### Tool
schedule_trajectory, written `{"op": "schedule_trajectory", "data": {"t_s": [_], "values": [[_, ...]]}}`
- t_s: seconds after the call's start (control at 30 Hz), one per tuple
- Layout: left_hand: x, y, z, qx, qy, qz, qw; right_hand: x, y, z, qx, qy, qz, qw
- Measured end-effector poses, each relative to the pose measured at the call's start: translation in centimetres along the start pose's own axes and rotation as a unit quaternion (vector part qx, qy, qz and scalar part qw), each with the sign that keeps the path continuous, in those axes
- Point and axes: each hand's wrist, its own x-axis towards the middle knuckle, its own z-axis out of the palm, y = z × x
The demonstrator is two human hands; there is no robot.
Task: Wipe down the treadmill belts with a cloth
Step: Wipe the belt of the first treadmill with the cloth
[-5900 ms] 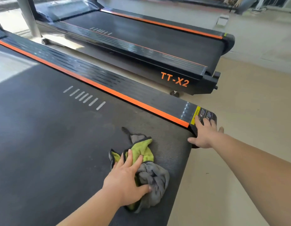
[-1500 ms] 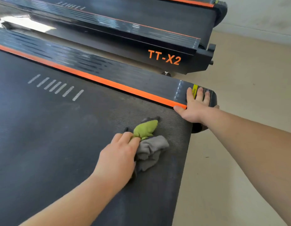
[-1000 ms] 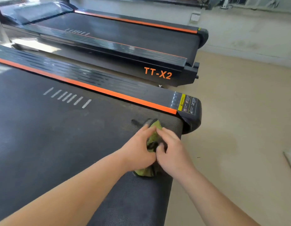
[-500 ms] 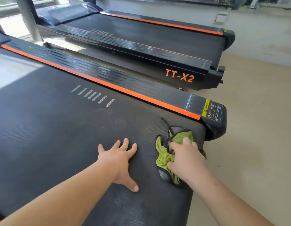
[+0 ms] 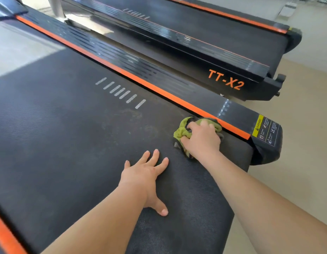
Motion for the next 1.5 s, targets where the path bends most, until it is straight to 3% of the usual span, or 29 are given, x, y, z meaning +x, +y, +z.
{"op": "schedule_trajectory", "data": {"t_s": [0.13,0.2,0.27,0.33,0.43,0.5,0.63,0.7,0.83,0.93,1.0,1.07,1.13,1.2,1.23,1.3,1.4,1.5], "values": [[0.1,0.1,-0.2,-0.003,0.002,0.001,1.000,-5.9,0.9,-0.1,-0.013,-0.073,-0.188,0.979],[0.0,0.1,-0.2,-0.007,0.000,0.001,1.000,-4.6,3.6,-1.2,-0.063,-0.085,-0.207,0.973],[0.1,0.0,-0.1,-0.012,-0.002,0.000,1.000,-1.2,7.2,-2.1,-0.116,-0.053,-0.142,0.982],[0.2,0.0,0.1,-0.015,0.000,0.001,1.000,1.2,9.8,-2.8,-0.119,-0.002,-0.017,0.993],[0.2,-0.1,0.1,-0.018,0.005,0.000,1.000,0.0,7.6,-1.0,-0.096,0.071,0.089,0.989],[0.2,0.0,0.2,-0.018,0.002,-0.001,1.000,-2.4,4.2,0.0,-0.043,0.078,0.095,0.991],[0.0,0.1,-0.1,-0.004,0.005,0.000,1.000,-8.0,1.2,0.9,-0.023,-0.025,-0.097,0.995],[-0.1,0.1,-0.1,-0.010,0.006,0.000,1.000,-7.0,3.4,-0.3,-0.060,-0.044,-0.134,0.988],[0.0,0.0,0.2,-0.015,0.006,0.001,1.000,-1.1,9.7,-2.2,-0.115,0.011,0.068,0.991],[0.0,0.1,0.2,-0.013,0.010,-0.003,1.000,-1.7,8.0,-1.4,-0.101,0.041,0.105,0.989],[-0.1,0.1,0.1,-0.008,0.009,-0.004,1.000,-4.0,5.1,-0.5,-0.067,0.024,0.050,0.996],[-0.1,0.1,0.0,-0.008,0.008,-0.002,1.000,-7.1,3.1,0.2,-0.065,0.003,-0.067,0.996],[0.0,0.1,-0.1,-0.007,0.006,0.003,1.000,-10.2,3.2,0.3,-0.057,-0.037,-0.199,0.978],[0.0,0.1,-0.1,-0.010,0.002,0.002,1.000,-9.6,5.6,-0.6,-0.079,-0.070,-0.262,0.959],[0.0,0.1,0.0,-0.011,0.001,0.002,1.000,-8.1,7.2,-1.2,-0.115,-0.069,-0.242,0.961],[0.0,0.1,0.1,-0.012,0.002,0.002,1.000,-4.2,10.7,-2.4,-0.196,-0.036,-0.112,0.974],[0.1,0.1,0.2,-0.014,0.004,0.001,1.000,-1.6,12.4,-2.1,-0.117,0.030,0.088,0.989],[0.1,0.1,0.1,-0.014,0.003,0.001,1.000,-3.4,9.3,-0.6,-0.059,0.059,0.119,0.989]]}}
